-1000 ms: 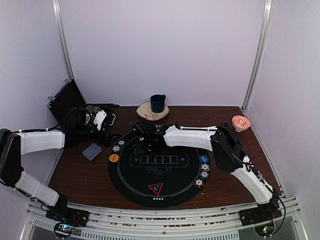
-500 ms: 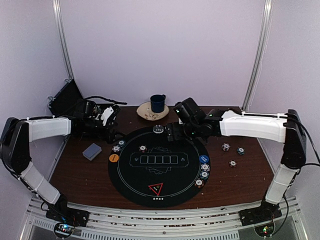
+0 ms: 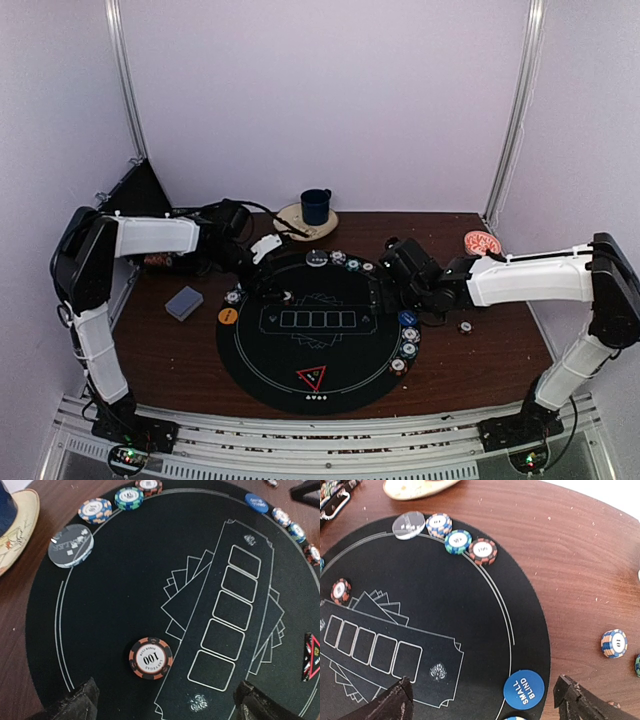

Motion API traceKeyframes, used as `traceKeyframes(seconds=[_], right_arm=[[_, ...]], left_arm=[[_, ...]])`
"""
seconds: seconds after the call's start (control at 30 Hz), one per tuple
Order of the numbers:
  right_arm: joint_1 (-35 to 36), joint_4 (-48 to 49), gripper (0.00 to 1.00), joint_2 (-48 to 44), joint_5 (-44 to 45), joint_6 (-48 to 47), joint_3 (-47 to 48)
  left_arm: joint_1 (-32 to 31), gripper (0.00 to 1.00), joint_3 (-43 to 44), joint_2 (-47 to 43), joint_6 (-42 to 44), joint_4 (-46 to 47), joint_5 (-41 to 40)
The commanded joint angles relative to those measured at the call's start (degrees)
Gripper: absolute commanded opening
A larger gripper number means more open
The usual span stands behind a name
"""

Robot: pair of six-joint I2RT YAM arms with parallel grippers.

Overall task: Distribute texas hold em gaming equipment
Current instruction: Move the pile of poker chips to the big blind area.

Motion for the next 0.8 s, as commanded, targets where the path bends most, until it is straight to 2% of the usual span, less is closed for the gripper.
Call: traceKeyframes(seconds=[0.0, 0.37, 0.77], right_arm=[[-0.24, 3.74, 1.00, -3.47, 3.32, 0.81, -1.18], [-1.28, 4.94, 1.00, -5.59, 3.97, 1.36, -2.93], [-2.14, 4.89, 1.00, -7.41, 4.02, 1.62, -3.64]], left_arm=[[-1.44, 0.98, 5.40, 4.38, 1.63, -7.53, -5.00], [-4.27, 0.95, 12.22, 10.91, 1.34, -11.85, -10.47], [-6.03, 0.83, 17.80, 15.83, 2.03, -17.11, -13.69]])
